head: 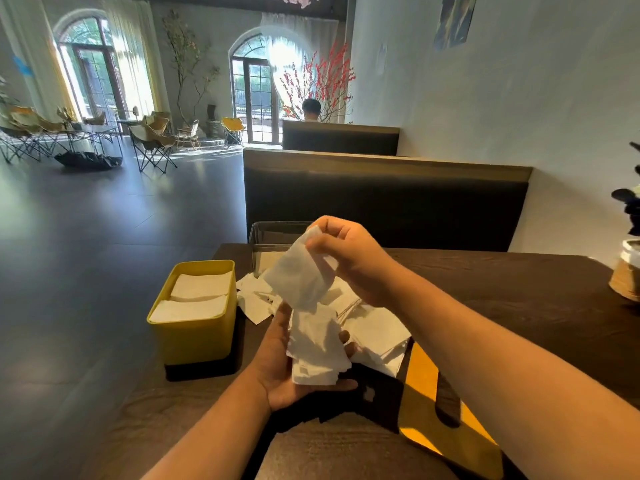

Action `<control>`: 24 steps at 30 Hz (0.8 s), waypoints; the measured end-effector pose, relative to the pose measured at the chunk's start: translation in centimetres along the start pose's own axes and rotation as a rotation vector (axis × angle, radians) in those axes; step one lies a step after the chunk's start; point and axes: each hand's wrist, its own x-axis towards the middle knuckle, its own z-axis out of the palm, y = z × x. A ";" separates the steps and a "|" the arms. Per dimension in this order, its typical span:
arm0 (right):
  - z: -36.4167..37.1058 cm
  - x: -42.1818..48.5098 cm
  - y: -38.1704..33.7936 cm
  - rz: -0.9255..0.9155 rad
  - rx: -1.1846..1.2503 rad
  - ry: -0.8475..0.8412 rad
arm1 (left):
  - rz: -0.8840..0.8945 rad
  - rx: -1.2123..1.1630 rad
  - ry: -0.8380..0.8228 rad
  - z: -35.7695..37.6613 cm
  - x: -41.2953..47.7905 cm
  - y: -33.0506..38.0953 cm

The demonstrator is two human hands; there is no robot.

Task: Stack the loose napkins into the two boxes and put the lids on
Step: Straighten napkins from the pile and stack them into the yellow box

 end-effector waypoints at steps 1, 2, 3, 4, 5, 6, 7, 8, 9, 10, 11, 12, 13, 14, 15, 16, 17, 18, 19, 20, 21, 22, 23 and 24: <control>-0.6 -0.2 -0.6 0.034 -0.004 -0.085 | 0.011 -0.024 0.034 -0.3 0.2 0.1; -1.1 -0.4 -1.1 0.089 -0.015 -0.182 | 0.020 -0.015 0.034 -0.4 0.3 0.1; -1.7 -0.6 -1.4 0.155 -0.045 -0.281 | 0.027 0.023 0.013 -0.4 0.2 0.0; -2.0 -0.9 -1.4 0.219 -0.098 -0.371 | 0.030 0.069 -0.017 -0.4 0.2 0.0; -2.2 -1.1 -1.1 0.270 -0.170 -0.440 | 0.029 0.112 -0.038 -0.4 0.1 0.1; -2.2 -1.2 -0.5 0.304 -0.250 -0.478 | 0.026 0.154 -0.043 -0.1 0.0 0.1; -2.0 -1.4 0.3 0.319 -0.328 -0.487 | 0.033 0.194 -0.029 0.2 -0.2 0.1; -1.7 -1.5 1.2 0.310 -0.392 -0.469 | 0.041 0.227 -0.004 0.4 -0.3 0.1; -1.3 -1.7 2.0 0.284 -0.436 -0.424 | 0.041 0.256 0.016 0.7 -0.4 0.1; -1.1 -1.8 2.9 0.255 -0.461 -0.363 | 0.039 0.271 0.038 0.9 -0.4 0.0; -0.9 -2.0 3.6 0.236 -0.469 -0.301 | 0.028 0.270 0.060 1.0 -0.5 -0.1; -0.9 -2.2 4.2 0.225 -0.466 -0.254 | 0.021 0.271 0.081 1.0 -0.5 -0.2; -0.9 -2.4 4.6 0.221 -0.460 -0.234 | 0.024 0.286 0.092 1.0 -0.6 -0.2; -1.0 -2.5 5.1 0.229 -0.442 -0.242 | 0.032 0.311 0.101 1.0 -0.7 -0.2; -1.1 -2.7 5.3 0.256 -0.411 -0.273 | 0.033 0.348 0.113 0.9 -0.7 -0.2; -1.3 -2.8 5.5 0.298 -0.373 -0.318 | 0.019 0.385 0.124 0.9 -0.8 -0.3; -1.5 -2.9 5.5 0.342 -0.337 -0.366 | -0.012 0.424 0.128 1.0 -1.0 -0.3; -1.8 -3.2 5.5 0.376 -0.303 -0.410 | -0.053 0.456 0.125 1.2 -1.2 -0.5; -1.9 -3.3 5.3 0.383 -0.270 -0.442 | -0.095 0.488 0.110 1.5 -1.4 -0.4; -2.1 -3.8 5.3 0.373 -0.237 -0.456 | -0.139 0.515 0.091 1.7 -1.5 -0.3; -2.1 -4.2 5.2 0.348 -0.218 -0.453 | -0.177 0.548 0.085 1.9 -1.7 -0.2; -2.1 -4.8 5.1 0.312 -0.215 -0.437 | -0.207 0.590 0.096 2.0 -1.8 0.0; -2.1 -5.5 5.0 0.275 -0.229 -0.412 | -0.230 0.637 0.119 2.2 -1.9 0.3; -2.0 -6.2 5.0 0.243 -0.243 -0.379 | -0.253 0.688 0.142 2.5 -2.1 0.6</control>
